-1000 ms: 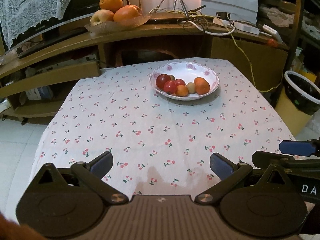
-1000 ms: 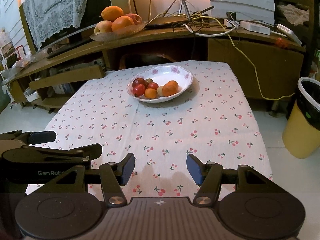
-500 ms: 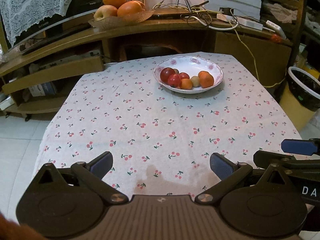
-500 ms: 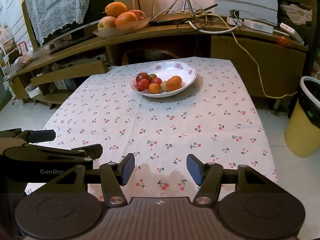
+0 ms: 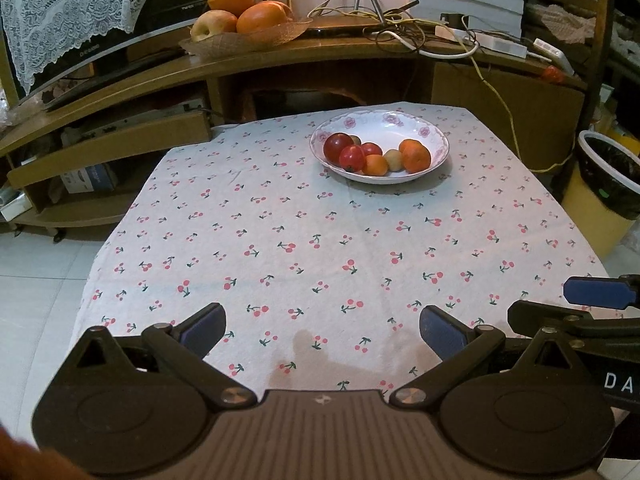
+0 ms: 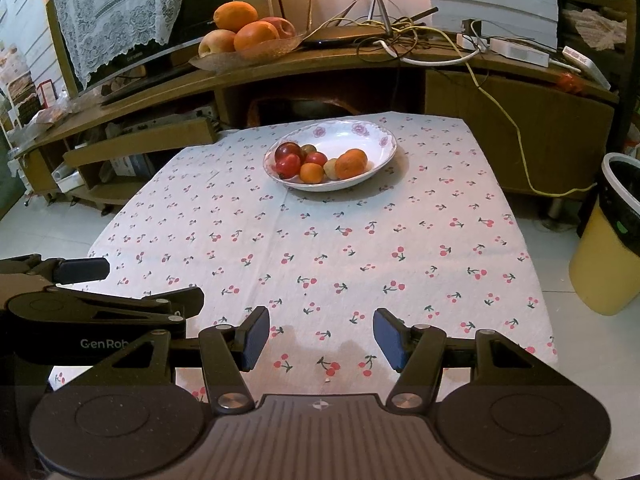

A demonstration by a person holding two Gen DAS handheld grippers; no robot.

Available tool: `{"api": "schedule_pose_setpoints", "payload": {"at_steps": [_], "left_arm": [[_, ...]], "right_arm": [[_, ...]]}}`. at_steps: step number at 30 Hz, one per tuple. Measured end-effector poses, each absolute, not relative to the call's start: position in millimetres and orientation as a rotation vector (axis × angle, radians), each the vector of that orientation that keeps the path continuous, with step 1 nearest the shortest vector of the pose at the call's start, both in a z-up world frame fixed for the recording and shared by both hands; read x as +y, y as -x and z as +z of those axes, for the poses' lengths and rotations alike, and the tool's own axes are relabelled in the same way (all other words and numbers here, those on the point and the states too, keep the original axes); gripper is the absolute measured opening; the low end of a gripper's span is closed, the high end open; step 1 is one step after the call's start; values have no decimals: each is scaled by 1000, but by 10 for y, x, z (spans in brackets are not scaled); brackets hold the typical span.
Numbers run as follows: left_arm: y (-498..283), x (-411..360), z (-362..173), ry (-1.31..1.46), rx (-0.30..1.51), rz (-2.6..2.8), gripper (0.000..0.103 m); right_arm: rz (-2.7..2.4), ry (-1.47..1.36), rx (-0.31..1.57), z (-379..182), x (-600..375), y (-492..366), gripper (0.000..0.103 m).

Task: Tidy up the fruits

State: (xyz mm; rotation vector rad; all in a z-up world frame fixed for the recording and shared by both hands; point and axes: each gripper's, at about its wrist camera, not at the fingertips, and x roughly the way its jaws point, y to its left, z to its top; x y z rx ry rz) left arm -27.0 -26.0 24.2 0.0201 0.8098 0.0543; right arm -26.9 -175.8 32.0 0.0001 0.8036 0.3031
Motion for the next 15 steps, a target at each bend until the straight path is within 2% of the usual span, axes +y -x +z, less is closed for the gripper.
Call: {"api": "schedule_pose_setpoints", "payload": {"at_steps": [15], "left_arm": [[277,-263,254,-37,796,68,103]], "right_arm": [[306,0,803,298,-1743,286,60]]}}
